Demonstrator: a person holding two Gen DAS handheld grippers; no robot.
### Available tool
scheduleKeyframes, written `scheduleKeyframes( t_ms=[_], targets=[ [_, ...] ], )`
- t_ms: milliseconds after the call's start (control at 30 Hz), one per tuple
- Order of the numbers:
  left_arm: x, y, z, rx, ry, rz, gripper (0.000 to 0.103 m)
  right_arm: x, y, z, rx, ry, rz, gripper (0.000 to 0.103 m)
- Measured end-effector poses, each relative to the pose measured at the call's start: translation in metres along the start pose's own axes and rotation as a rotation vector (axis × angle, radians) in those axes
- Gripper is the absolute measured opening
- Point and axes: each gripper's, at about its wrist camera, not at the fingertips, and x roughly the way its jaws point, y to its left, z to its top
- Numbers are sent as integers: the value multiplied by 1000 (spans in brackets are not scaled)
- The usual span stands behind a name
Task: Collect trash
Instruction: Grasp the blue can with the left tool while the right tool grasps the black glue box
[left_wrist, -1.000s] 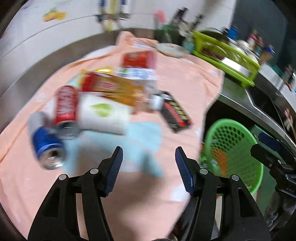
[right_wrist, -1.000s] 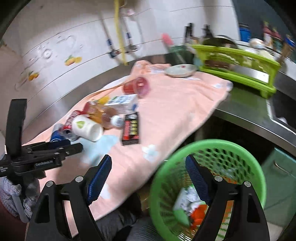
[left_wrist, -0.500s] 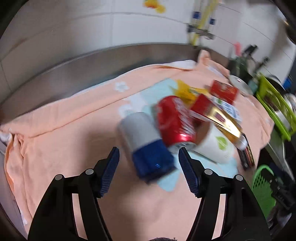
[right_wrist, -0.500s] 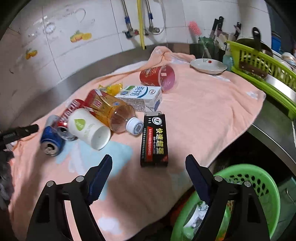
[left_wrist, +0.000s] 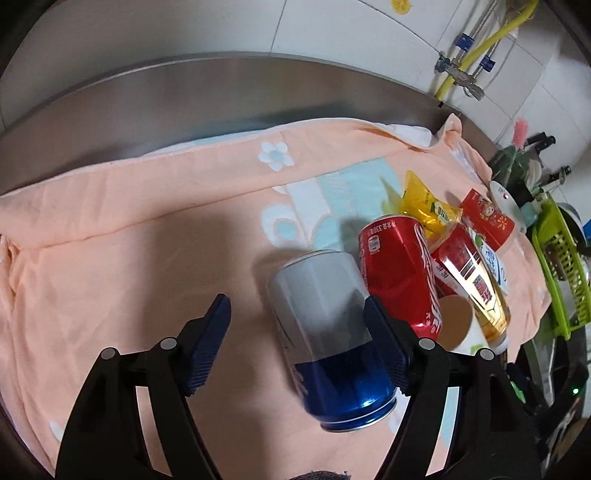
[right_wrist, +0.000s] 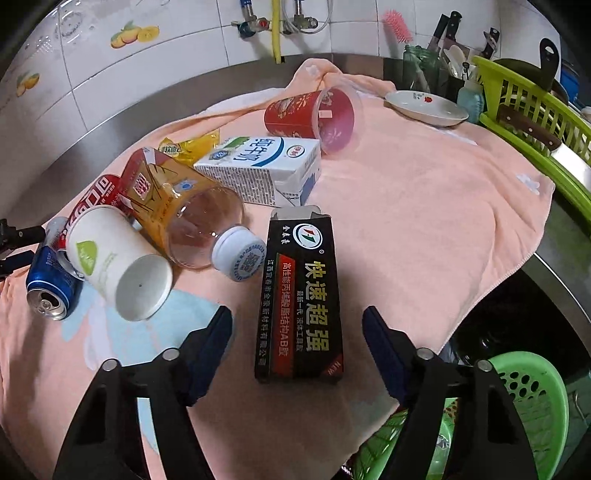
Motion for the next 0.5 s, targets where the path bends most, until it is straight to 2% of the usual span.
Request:
scheduleKeyframes(
  t_ms=[500],
  targets=[
    [17,-21,-3,-8,47,-35,75,15,5,5,-32,3,-29,65]
  ],
)
